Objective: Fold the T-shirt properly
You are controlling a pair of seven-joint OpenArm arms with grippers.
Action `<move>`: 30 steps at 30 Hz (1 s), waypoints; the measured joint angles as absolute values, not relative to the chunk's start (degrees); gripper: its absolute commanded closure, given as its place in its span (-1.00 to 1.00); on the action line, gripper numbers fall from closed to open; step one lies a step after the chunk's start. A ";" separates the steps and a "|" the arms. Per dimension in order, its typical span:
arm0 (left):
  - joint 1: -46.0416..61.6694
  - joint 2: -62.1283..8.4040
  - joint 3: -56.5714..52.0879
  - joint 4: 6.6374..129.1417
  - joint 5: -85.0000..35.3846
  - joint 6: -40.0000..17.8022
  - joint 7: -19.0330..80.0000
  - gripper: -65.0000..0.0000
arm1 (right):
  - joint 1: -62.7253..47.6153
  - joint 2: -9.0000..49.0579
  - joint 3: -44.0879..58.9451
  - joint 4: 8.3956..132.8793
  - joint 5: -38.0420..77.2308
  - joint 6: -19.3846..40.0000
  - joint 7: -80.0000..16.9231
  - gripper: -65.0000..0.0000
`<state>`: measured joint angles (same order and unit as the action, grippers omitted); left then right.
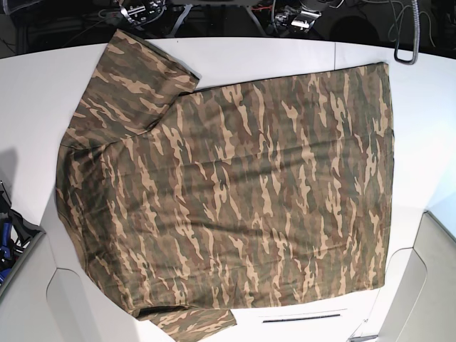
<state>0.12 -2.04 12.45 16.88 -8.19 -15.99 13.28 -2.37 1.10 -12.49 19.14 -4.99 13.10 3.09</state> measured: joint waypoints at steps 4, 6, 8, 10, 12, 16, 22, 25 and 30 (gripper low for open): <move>-0.36 -2.02 12.43 16.99 -8.23 -19.14 13.30 0.58 | -2.39 1.10 -12.49 19.44 -5.04 13.10 3.25 0.71; -0.36 -2.04 12.43 16.97 -8.16 -19.77 13.30 0.58 | -2.39 1.10 -12.49 20.01 -5.23 13.13 3.25 0.71; -0.38 -2.04 12.43 16.97 -8.19 -19.77 13.30 0.58 | -2.37 1.08 -12.49 20.69 -5.21 13.13 3.27 0.71; -0.51 -2.04 12.43 16.97 -8.16 -19.77 13.30 0.58 | -2.37 1.08 -12.49 21.06 -5.19 13.23 3.29 0.71; -0.54 -2.02 12.43 16.97 -8.19 -19.79 13.28 0.58 | -2.37 1.08 -12.49 21.17 -5.19 13.32 3.44 0.71; -0.60 -2.04 12.43 16.97 -8.16 -19.77 13.28 0.58 | -2.39 1.10 -12.49 21.32 -5.19 13.32 3.42 0.71; -0.60 -2.04 12.43 16.97 -8.16 -19.79 12.80 0.58 | -2.37 1.08 -12.49 21.39 -5.19 13.32 3.44 0.71; -0.60 -2.04 12.40 16.97 -8.16 -19.79 12.80 0.58 | -2.37 1.08 -12.49 21.39 -5.19 13.32 3.44 0.71; -0.54 -2.07 12.40 16.99 -8.19 -25.45 13.13 0.58 | -2.72 1.08 -12.49 21.39 -5.19 13.30 3.44 0.71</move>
